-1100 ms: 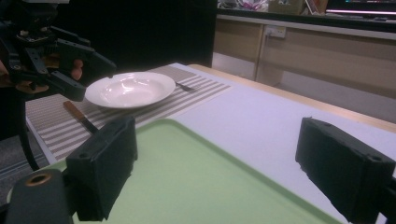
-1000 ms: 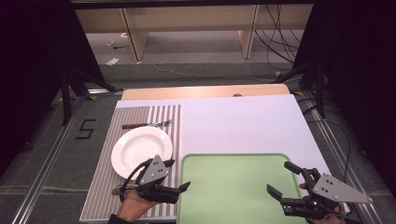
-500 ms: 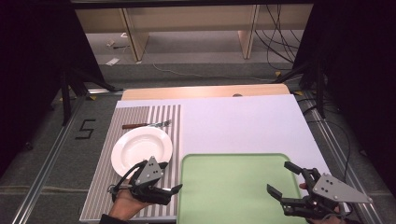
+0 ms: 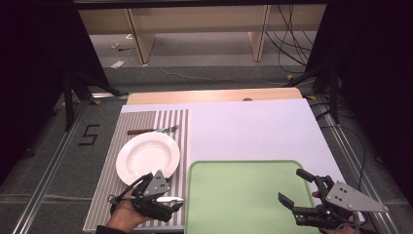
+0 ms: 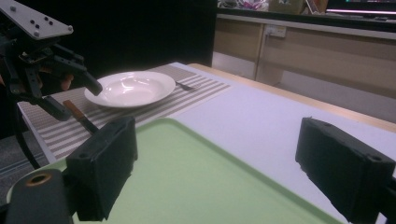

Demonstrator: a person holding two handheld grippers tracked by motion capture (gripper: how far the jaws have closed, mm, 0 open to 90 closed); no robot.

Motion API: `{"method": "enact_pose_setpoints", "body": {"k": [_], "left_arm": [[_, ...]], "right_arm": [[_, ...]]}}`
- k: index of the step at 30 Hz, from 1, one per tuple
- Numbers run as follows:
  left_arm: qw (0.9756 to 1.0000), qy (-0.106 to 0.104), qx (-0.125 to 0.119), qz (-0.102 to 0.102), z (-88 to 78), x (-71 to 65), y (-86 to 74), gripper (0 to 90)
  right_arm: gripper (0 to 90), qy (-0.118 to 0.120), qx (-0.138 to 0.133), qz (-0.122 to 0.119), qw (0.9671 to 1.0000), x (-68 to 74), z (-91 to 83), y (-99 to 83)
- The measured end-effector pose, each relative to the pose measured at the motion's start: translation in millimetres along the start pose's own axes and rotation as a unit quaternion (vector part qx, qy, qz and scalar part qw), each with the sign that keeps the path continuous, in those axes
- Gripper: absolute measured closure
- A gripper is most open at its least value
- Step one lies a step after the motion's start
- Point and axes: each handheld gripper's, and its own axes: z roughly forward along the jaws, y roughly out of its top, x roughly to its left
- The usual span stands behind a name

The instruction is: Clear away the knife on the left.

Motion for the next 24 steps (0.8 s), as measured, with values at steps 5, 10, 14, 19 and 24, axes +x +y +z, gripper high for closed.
{"method": "enact_pose_setpoints", "body": {"k": [5, 10, 14, 19, 24], "left_arm": [[0.9990, 0.000, 0.043, 0.011, 2.2, 1.5, -5.1, 16.1], [0.9958, -0.003, 0.090, 0.016, 5.7, 3.8, -11.6, 16.1], [0.9920, 0.006, 0.125, 0.020, 7.2, 5.2, -16.2, 15.8], [0.9864, 0.009, 0.161, 0.030, 7.4, 5.6, -19.3, 16.0], [0.9817, -0.003, 0.189, 0.020, 8.9, 6.8, -23.3, 16.0]], "right_arm": [[13.8, 0.000, 0.001, 0.000, 1.0000, 0.2, 0.3, -0.1], [13.8, 0.000, 0.001, 0.000, 1.0000, 0.0, 0.2, -0.1], [13.8, 0.001, 0.001, 0.000, 1.0000, 0.1, 0.3, -0.1], [13.8, 0.002, 0.003, -0.002, 1.0000, 0.2, 0.5, -0.1], [13.8, 0.002, 0.004, -0.001, 1.0000, 0.0, 0.7, -0.2]]}}
